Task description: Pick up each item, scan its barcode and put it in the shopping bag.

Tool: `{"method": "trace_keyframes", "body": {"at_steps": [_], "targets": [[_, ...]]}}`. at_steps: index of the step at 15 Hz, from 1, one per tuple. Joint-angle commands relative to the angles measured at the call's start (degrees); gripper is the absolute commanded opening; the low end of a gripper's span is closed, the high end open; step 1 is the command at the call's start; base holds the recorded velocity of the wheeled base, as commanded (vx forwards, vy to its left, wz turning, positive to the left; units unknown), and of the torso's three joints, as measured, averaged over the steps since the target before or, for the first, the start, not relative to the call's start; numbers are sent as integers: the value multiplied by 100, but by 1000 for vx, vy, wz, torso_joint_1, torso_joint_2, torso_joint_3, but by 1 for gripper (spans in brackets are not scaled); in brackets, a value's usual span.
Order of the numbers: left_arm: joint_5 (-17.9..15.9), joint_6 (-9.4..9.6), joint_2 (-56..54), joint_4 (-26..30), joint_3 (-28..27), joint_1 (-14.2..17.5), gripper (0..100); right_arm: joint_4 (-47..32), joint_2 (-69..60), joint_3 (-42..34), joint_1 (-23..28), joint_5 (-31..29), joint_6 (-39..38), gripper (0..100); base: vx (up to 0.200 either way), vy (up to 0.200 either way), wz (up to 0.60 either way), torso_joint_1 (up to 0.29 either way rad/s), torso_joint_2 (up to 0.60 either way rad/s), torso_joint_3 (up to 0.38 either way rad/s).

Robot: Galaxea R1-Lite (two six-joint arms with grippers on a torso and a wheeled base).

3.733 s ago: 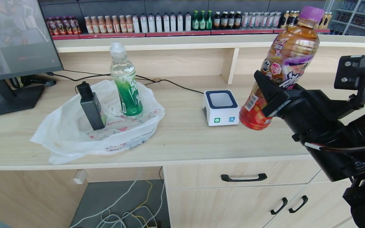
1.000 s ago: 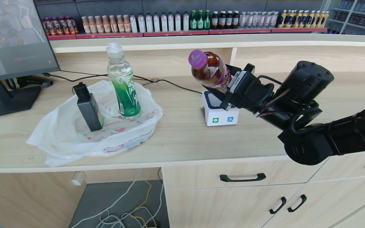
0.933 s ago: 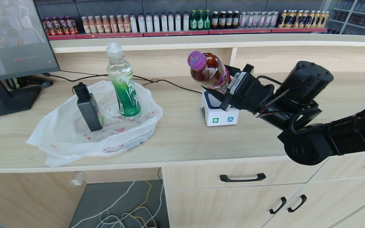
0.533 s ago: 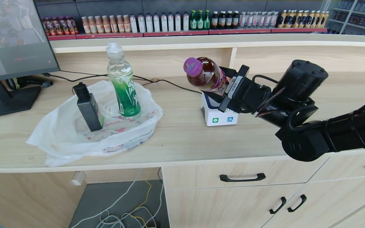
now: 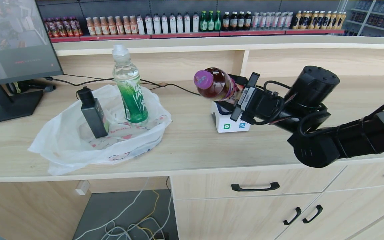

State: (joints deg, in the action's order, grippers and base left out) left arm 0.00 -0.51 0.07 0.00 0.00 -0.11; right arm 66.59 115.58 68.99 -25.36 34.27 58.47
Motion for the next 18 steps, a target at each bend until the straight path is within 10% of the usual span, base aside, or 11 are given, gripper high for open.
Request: {"method": "trace_keyframes", "body": {"at_steps": [1,18], "targets": [[0,-2,1,0,0,2,100,4,88,27,83,19,7,0,0,0,0,0,0,0],[0,-2,1,0,0,2,100,162,202,89,40,98,33,0,0,0,0,0,0,0]]}}
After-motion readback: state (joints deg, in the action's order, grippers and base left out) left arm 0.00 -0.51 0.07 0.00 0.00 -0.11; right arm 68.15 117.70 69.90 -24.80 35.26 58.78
